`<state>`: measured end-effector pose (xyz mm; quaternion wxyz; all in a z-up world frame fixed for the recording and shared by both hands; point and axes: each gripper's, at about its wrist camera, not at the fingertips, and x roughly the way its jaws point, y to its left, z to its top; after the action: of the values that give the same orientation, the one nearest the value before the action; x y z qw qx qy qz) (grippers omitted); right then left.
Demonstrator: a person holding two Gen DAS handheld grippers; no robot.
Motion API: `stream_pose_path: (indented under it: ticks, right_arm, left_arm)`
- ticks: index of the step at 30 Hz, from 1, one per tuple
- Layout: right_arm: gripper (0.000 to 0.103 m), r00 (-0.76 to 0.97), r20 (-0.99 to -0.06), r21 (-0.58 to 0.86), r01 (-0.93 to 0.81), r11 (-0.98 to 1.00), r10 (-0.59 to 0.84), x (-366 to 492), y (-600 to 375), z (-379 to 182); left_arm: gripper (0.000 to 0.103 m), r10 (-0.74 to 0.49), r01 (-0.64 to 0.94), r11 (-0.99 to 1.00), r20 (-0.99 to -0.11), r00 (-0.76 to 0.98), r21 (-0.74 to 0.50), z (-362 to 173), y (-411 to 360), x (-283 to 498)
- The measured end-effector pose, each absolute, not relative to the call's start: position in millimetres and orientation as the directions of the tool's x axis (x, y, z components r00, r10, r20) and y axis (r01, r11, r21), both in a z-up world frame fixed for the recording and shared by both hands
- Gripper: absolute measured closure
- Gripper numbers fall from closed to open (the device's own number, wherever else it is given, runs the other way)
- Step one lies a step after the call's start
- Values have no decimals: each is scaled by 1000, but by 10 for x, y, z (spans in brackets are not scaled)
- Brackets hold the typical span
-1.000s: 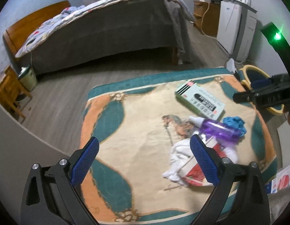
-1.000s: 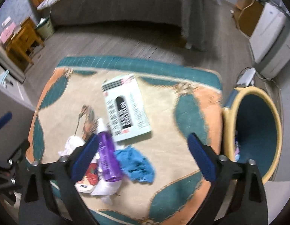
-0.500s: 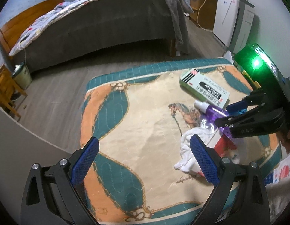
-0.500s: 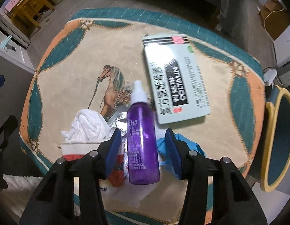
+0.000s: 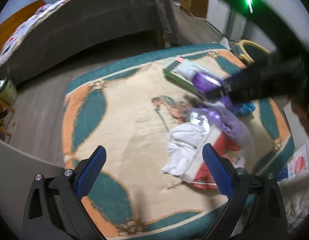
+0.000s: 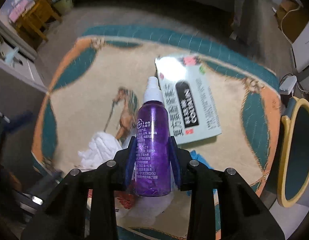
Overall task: Collect trash
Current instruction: 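Grasp the purple spray bottle with the right tool while the left tool grasps the red floral paper box, then carry the spray bottle over the bucket with the right tool while the left tool carries the floral box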
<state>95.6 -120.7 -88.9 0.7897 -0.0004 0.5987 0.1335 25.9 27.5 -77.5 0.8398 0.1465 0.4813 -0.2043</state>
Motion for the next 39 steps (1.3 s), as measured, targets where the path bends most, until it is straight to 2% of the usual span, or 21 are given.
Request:
stream_pose_path:
  ticks: [9, 18, 20, 22, 24, 26, 33, 39]
  right_arm:
    - [71, 299, -930, 162, -183, 970, 211, 965, -1483, -626]
    - [71, 311, -929, 161, -153, 975, 202, 887, -1783, -567]
    - [71, 315, -928, 158, -145, 977, 197, 878, -1842, -561]
    - [71, 319, -928, 157, -139, 978, 194, 871, -1888, -548]
    - [71, 330, -925, 152, -133, 979, 188, 866, -1946, -513]
    - [71, 341, -921, 153, -123, 981, 187, 860, -2014, -478]
    - [71, 391, -904, 166, -50, 985, 172, 847, -2315, -377]
    - [71, 417, -895, 165, -21, 986, 159, 812, -2561, -362]
  left_arm:
    - [7, -331, 656, 753, -892, 307, -54, -956, -203, -3]
    - [7, -219, 685, 728, -943, 251, 13, -1293, -421, 19]
    - [10, -202, 683, 731, -951, 235, 14, -1333, -455, 54]
    - [20, -199, 686, 728, -958, 206, -3, -1368, -468, 77]
    - [21, -193, 691, 722, -957, 217, 11, -1348, -494, 82]
    - [27, -213, 689, 725, -952, 219, -4, -1301, -505, 95]
    - [28, -300, 604, 796, -888, 348, -33, -867, -470, 244]
    - [27, -292, 542, 840, -833, 470, 11, -576, -569, 347]
